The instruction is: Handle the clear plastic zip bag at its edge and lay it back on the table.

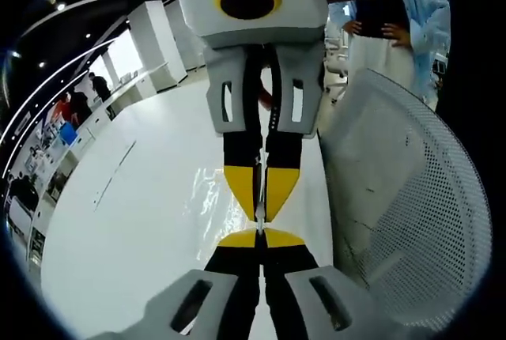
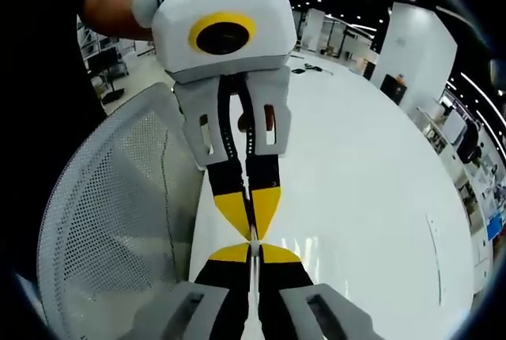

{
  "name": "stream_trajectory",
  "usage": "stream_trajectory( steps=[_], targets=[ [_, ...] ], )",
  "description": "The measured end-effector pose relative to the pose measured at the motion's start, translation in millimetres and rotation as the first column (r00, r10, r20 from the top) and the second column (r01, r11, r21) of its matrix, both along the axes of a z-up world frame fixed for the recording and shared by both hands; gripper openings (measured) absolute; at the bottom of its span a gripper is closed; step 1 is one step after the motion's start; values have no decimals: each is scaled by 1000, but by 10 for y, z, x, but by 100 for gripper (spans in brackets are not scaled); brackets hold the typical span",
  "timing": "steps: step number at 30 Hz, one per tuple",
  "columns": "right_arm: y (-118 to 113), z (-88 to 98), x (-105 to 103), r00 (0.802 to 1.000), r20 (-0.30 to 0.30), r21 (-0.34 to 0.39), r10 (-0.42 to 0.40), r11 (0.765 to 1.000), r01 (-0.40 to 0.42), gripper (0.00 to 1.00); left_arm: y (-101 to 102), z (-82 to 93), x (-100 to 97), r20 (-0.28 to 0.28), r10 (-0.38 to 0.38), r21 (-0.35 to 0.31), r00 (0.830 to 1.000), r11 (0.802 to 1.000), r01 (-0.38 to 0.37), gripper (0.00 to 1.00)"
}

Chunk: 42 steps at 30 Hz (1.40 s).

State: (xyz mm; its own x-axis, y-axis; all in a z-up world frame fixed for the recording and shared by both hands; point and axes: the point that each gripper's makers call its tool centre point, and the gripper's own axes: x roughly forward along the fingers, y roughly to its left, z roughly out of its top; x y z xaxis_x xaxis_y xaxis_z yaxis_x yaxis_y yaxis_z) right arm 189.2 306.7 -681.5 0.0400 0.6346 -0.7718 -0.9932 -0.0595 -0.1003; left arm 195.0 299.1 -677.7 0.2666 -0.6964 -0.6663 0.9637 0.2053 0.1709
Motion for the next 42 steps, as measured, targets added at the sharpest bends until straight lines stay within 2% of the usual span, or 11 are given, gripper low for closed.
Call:
stream_trajectory(
  steps=[18, 23, 24, 30, 42],
  targets=[
    [-64, -31, -5, 1000, -12, -24, -10, 1000, 10, 0, 24, -30, 7, -27, 4, 7, 1000, 1000, -4, 0],
    [-67, -26, 2, 1000, -9, -25, -15, 1000, 15, 0, 16, -15, 11, -9, 9, 8, 1000, 1000, -9, 0],
    [-68, -23, 3, 1000, -12, -25, -17, 1000, 17, 0, 5, -23, -31, -55, 18, -9, 998, 1000, -19, 0],
    [-73, -33, -6, 1000, -10, -31, -15, 999, 14, 0, 9, -26, -16, -31, 7, -2, 999, 1000, -7, 0],
    [-70, -32, -33, 1000, -19, -22, -24, 999, 23, 0, -62, -70, -7, -39, 2, -7, 999, 1000, -2, 2]
  ],
)
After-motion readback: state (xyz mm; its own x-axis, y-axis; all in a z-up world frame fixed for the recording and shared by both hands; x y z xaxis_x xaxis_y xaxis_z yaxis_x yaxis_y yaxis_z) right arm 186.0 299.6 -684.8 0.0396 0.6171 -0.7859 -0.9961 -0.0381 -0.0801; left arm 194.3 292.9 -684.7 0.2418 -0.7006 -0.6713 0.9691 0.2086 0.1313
